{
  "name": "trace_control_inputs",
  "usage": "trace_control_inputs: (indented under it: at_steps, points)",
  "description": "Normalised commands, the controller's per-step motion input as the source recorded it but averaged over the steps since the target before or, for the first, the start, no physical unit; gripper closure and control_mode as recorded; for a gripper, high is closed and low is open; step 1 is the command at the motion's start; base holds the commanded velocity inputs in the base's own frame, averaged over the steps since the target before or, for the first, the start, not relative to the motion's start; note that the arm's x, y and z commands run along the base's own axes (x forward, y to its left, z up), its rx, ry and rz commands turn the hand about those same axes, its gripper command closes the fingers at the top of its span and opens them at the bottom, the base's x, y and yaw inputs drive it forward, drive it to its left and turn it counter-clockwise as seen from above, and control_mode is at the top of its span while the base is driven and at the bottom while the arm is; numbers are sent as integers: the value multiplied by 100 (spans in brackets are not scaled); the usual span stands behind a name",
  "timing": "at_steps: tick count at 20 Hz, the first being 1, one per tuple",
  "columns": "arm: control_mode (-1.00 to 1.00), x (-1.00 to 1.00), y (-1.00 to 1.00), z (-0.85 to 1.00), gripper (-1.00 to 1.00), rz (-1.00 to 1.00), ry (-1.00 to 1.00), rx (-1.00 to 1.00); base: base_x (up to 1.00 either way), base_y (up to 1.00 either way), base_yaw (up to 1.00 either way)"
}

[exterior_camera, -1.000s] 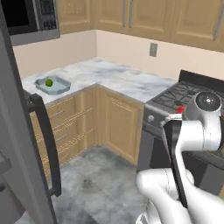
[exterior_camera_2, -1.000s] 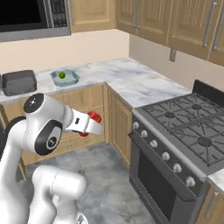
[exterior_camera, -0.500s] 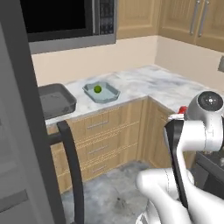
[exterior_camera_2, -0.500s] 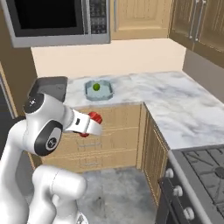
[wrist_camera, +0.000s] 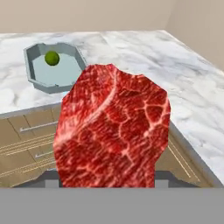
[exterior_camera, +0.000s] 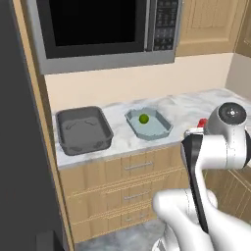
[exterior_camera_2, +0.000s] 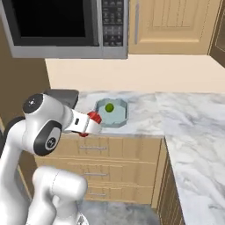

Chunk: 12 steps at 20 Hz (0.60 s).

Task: Place one lime and one steak in each tupperware on the nearby counter, to pack two identical lunches.

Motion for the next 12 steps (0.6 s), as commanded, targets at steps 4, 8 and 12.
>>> trace_control_inputs:
  at_steps: [4, 8, 12]
  points:
    - [100, 0, 0, 0, 100, 0, 0, 0, 100, -40, 30]
    - [100, 0, 0, 0, 100, 0, 0, 0, 100, -6, 32]
    - [-100, 25, 0, -6, 100, 8, 4, 4, 75, 0, 25]
